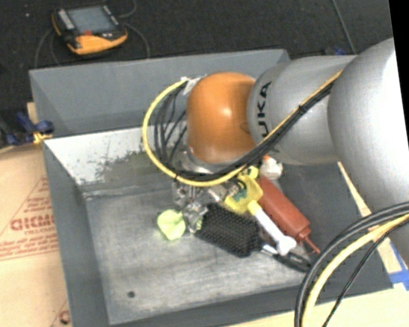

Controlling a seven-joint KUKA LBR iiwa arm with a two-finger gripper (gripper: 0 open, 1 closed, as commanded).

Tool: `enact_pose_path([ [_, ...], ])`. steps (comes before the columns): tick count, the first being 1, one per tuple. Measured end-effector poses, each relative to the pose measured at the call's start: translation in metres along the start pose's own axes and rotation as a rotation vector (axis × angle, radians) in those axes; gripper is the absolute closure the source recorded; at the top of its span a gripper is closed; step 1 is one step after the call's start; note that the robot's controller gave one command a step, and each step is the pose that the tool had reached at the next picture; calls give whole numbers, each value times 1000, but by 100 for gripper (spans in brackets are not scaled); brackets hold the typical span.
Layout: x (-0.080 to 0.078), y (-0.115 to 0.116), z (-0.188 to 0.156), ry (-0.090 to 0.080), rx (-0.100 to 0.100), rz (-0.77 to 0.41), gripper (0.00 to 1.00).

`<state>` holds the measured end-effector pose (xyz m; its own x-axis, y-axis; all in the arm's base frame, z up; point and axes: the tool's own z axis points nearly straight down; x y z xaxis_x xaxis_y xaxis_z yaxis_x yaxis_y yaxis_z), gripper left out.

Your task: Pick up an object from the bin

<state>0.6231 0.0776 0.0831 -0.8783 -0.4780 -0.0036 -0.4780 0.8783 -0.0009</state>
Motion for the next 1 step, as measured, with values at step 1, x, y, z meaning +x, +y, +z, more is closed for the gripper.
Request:
enact_pose_path([
  [1,-1,5,6,-3,0,-326,100],
])
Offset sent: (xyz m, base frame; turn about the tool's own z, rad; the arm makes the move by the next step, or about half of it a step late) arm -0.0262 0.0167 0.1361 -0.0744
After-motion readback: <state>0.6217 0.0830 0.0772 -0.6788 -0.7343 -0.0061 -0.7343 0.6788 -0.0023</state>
